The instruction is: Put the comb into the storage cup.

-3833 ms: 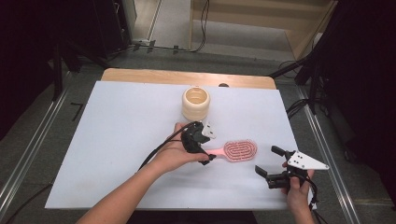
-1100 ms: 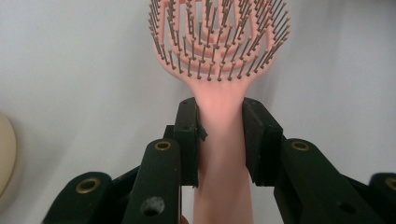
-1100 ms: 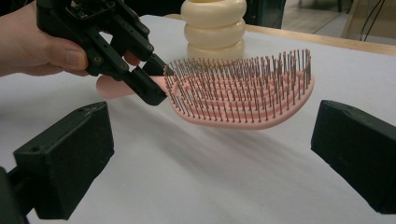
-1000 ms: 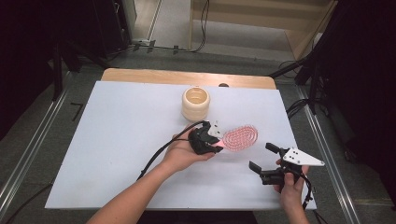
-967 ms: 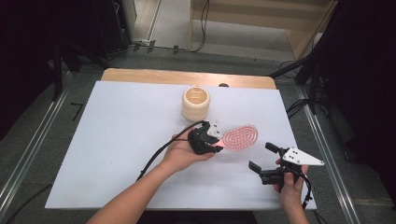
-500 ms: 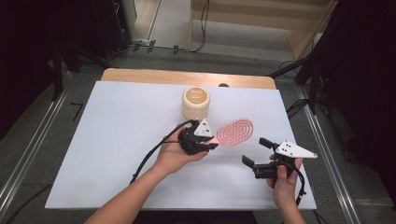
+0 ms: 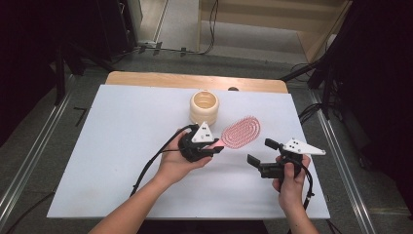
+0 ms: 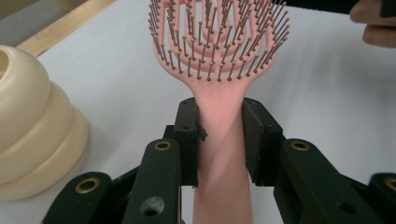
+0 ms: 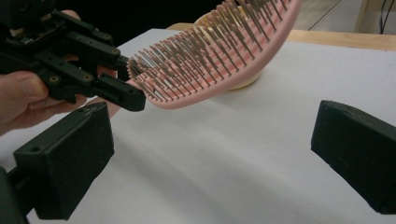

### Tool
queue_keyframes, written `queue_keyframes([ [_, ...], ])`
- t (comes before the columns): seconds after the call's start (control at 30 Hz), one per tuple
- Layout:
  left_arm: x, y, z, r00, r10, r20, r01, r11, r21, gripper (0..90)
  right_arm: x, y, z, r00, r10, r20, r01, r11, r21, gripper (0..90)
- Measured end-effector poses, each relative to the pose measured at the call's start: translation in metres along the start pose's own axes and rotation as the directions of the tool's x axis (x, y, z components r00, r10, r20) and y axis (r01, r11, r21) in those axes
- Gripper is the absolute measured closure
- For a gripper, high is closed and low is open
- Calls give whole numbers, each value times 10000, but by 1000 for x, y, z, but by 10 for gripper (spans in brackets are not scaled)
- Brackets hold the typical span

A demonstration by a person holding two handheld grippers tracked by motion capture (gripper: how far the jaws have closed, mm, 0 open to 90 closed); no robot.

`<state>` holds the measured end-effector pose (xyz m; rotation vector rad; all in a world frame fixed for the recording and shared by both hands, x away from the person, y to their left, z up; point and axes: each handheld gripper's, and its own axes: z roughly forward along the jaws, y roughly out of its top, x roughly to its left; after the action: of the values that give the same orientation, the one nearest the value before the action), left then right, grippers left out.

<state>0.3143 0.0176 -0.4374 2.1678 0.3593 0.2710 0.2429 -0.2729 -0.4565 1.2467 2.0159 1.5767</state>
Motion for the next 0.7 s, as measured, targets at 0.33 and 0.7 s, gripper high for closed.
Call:
queue_keyframes([
  [0.33, -1, -2, -11, 9990, 31, -451, -52, 9989, -467, 703, 4, 20, 14, 9968, 710, -371, -723, 9968, -350, 0],
  [0.7, -4, -4, -15, 9971, 87, -753, -141, 9973, -718, 702, 14, 35, 29, 9878, 1268, -909, -1326, 9892, -617, 42],
])
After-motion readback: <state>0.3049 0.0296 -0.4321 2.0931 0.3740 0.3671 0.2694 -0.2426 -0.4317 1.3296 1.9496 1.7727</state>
